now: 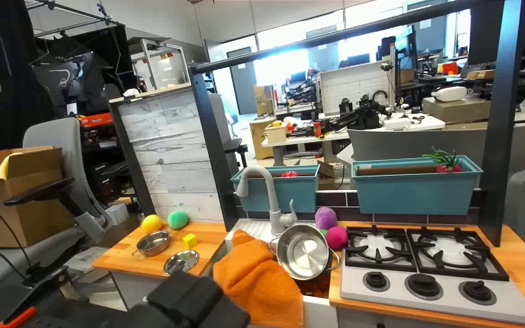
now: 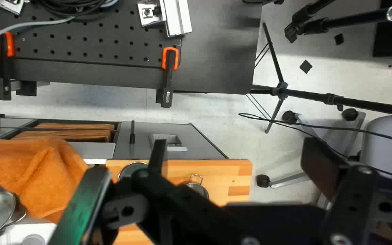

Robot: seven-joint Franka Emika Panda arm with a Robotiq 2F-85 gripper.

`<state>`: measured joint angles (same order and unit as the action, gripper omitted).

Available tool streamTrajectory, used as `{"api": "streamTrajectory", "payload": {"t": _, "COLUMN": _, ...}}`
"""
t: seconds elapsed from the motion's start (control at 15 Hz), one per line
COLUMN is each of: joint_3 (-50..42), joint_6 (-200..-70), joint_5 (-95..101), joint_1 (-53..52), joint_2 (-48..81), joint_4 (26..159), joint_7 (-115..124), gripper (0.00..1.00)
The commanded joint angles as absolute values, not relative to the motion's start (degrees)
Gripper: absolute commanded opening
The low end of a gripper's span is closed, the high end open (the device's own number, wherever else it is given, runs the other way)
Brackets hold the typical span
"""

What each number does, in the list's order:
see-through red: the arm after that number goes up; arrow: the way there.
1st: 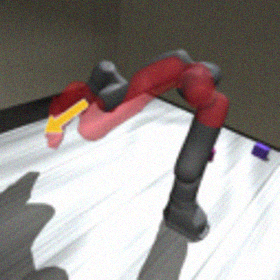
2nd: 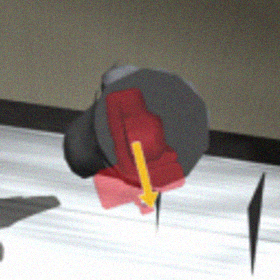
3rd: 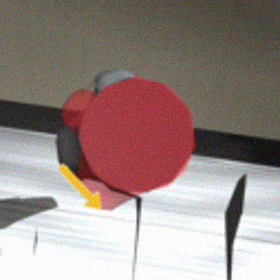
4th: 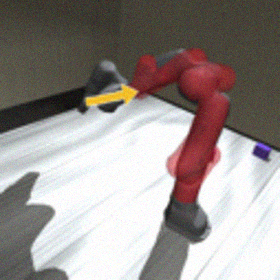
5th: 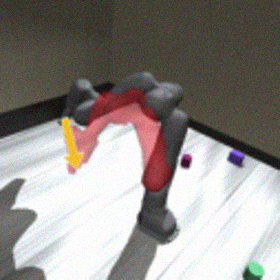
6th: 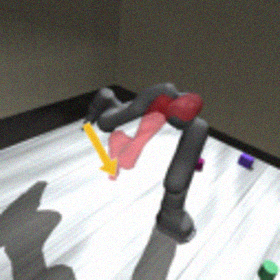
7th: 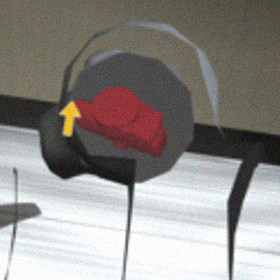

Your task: Pick up the pot and put it on the stove

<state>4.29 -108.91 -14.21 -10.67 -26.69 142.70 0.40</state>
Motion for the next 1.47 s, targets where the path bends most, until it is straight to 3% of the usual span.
{"api": "streamTrajectory", "payload": {"t": 0.0, "joint_3": 5.0, "joint_6": -108.8, "joint_5": -14.5, "joint_1": -9.9, "joint_2": -26.7, "joint_4": 142.6, "joint_7": 0.1, "gripper": 1.00}}
{"api": "streamTrajectory", "payload": {"t": 0.87, "joint_3": 5.0, "joint_6": -108.8, "joint_5": -14.5, "joint_1": -9.9, "joint_2": -26.7, "joint_4": 142.5, "joint_7": 0.1, "gripper": 1.00}}
{"api": "streamTrajectory", "payload": {"t": 1.2, "joint_3": 5.2, "joint_6": -124.5, "joint_5": -10.6, "joint_1": -5.8, "joint_2": -11.0, "joint_4": 135.7, "joint_7": 4.9, "gripper": 1.00}}
{"api": "streamTrajectory", "payload": {"t": 1.4, "joint_3": 3.6, "joint_6": -122.8, "joint_5": -7.7, "joint_1": -2.9, "joint_2": 0.0, "joint_4": 127.9, "joint_7": 8.7, "gripper": 1.00}}
